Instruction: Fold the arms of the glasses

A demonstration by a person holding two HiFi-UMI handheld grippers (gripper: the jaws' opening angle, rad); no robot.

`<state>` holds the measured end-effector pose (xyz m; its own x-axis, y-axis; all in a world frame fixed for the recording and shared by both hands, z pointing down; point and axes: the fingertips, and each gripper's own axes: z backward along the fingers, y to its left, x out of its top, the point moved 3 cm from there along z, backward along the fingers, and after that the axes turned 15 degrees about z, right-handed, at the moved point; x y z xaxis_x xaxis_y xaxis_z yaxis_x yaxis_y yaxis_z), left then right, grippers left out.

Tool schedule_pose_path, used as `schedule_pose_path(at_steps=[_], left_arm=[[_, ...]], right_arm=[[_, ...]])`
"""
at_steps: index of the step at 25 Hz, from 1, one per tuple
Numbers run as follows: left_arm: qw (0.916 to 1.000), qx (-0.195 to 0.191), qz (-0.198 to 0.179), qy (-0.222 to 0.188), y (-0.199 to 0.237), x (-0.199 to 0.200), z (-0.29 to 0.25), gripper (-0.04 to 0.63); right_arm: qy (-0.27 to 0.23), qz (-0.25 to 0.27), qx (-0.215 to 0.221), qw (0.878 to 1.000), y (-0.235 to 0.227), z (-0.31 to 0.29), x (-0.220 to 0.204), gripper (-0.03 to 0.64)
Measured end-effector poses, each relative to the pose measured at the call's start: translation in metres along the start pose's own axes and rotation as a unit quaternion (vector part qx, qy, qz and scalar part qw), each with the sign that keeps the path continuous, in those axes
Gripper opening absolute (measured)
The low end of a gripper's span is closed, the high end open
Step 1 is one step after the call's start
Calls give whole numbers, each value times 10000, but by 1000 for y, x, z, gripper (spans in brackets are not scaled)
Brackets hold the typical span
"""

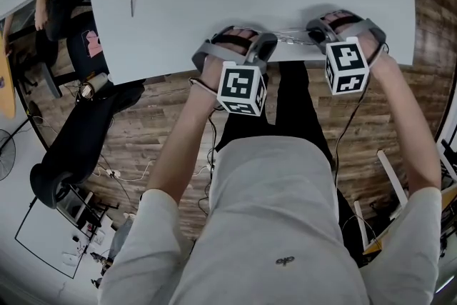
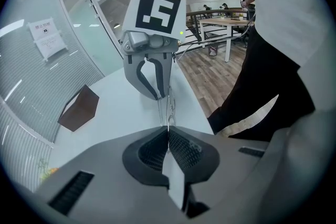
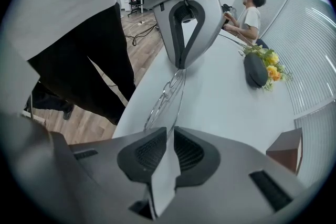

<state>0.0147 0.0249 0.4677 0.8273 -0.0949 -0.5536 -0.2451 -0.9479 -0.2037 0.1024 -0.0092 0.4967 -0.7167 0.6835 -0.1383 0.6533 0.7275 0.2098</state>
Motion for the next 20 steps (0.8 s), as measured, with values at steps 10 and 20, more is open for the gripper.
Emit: schedule_pose_path(at_steps=[10,20], left_arm=[[9999,-77,-93,14,-4,-2,-2,21],[9999,-133,-67,5,-7,0,1,21]], right_arm=[[-432,-1426,-211,9886,-5,32,-14,137],[-983,-2116,144,9723,4,14,25,293]])
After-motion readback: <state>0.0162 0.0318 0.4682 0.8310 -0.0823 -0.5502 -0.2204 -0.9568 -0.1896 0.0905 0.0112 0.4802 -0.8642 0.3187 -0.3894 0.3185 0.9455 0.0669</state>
